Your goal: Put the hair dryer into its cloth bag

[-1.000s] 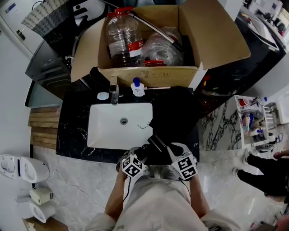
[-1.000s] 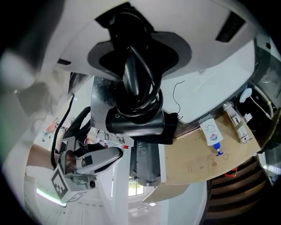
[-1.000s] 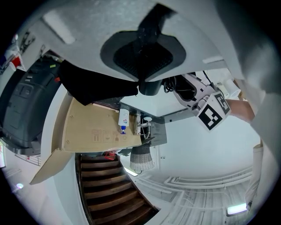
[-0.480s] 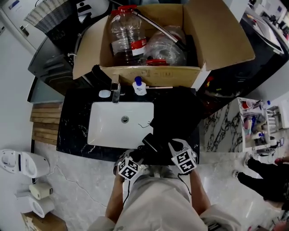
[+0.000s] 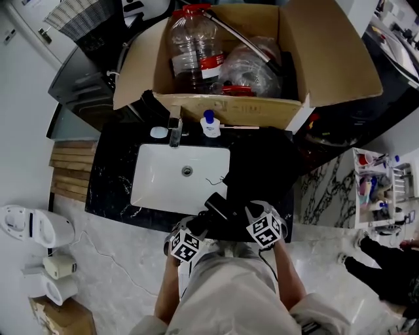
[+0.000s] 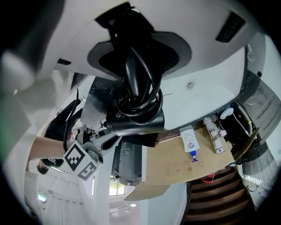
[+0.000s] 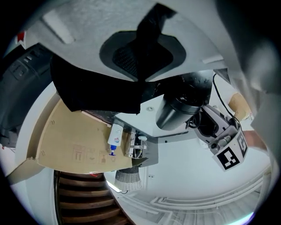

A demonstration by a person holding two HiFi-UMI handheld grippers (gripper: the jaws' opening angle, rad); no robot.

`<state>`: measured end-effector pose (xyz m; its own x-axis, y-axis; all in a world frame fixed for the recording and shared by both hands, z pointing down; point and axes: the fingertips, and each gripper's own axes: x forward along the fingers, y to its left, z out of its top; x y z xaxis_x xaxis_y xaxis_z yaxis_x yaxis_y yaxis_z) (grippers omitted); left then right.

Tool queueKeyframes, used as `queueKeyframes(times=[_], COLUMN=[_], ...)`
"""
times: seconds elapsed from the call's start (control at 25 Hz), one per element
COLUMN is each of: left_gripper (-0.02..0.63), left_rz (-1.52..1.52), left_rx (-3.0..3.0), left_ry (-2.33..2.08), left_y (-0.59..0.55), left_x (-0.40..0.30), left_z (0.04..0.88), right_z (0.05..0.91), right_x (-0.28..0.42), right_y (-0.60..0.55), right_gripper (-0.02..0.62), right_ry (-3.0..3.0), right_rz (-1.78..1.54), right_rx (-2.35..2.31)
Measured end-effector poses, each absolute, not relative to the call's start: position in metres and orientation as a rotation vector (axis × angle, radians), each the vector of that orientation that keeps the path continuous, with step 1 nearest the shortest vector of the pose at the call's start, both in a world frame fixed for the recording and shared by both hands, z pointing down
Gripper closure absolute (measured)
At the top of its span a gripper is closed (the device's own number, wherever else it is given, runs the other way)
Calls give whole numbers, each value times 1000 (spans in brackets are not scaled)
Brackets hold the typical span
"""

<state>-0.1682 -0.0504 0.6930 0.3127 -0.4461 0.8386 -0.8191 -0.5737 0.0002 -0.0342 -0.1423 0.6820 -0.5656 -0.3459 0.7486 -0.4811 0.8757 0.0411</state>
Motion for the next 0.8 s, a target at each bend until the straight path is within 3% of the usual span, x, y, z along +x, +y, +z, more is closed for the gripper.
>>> queueKeyframes(times=[0.44,0.56,0.8], left_gripper=[413,413,413], left_rz=[1167,1165,1164], left_rx=[2117,2117,2133], left_ry=[-1150,-1152,-1136], left_y=[-46,-45,-44], left_x=[-175,-174,-169], left_z=[693,692,693], right_z=[709,710,684], right_x=[-35,-34,-34], right_y=[-153,-154,-159], right_gripper=[540,575,581], right_ry=[-2111,-2099,-2188], right_rz=[99,79,182], right_rx=[548,549,615])
